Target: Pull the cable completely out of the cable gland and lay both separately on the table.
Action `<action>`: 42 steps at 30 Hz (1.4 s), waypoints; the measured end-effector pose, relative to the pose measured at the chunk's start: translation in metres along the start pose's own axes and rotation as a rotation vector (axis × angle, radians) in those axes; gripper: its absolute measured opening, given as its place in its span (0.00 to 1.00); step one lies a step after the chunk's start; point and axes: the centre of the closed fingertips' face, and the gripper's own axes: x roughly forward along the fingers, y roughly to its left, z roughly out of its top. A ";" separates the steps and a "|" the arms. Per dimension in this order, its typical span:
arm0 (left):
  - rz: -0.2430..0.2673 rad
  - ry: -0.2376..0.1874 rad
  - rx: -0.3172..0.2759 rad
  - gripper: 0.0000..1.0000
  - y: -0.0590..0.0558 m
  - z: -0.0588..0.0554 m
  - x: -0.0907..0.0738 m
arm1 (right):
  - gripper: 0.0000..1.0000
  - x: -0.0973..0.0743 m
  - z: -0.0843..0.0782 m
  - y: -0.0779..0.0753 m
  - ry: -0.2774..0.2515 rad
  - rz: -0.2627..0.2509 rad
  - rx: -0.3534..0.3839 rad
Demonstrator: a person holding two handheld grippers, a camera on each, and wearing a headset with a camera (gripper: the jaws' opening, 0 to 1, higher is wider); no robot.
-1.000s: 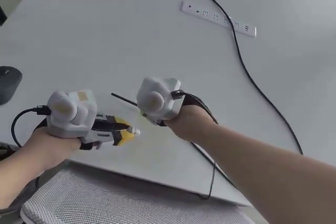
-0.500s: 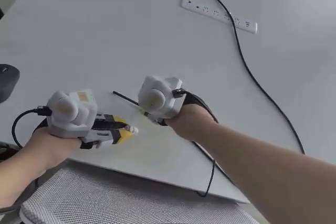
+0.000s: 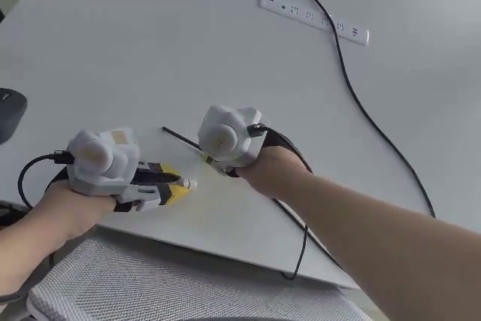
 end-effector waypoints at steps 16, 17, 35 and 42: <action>0.016 0.070 0.044 0.16 -0.002 -0.007 0.001 | 0.01 0.000 0.001 -0.001 0.000 -0.008 0.002; 0.017 0.071 0.043 0.16 -0.002 -0.007 0.001 | 0.01 -0.001 0.001 -0.001 0.001 -0.009 0.002; 0.037 0.088 0.048 0.25 0.002 -0.007 -0.005 | 0.15 -0.011 0.000 -0.011 -0.031 -0.052 0.050; 0.069 0.077 0.050 0.35 0.004 -0.001 -0.012 | 0.24 -0.029 0.005 -0.017 -0.104 -0.085 0.126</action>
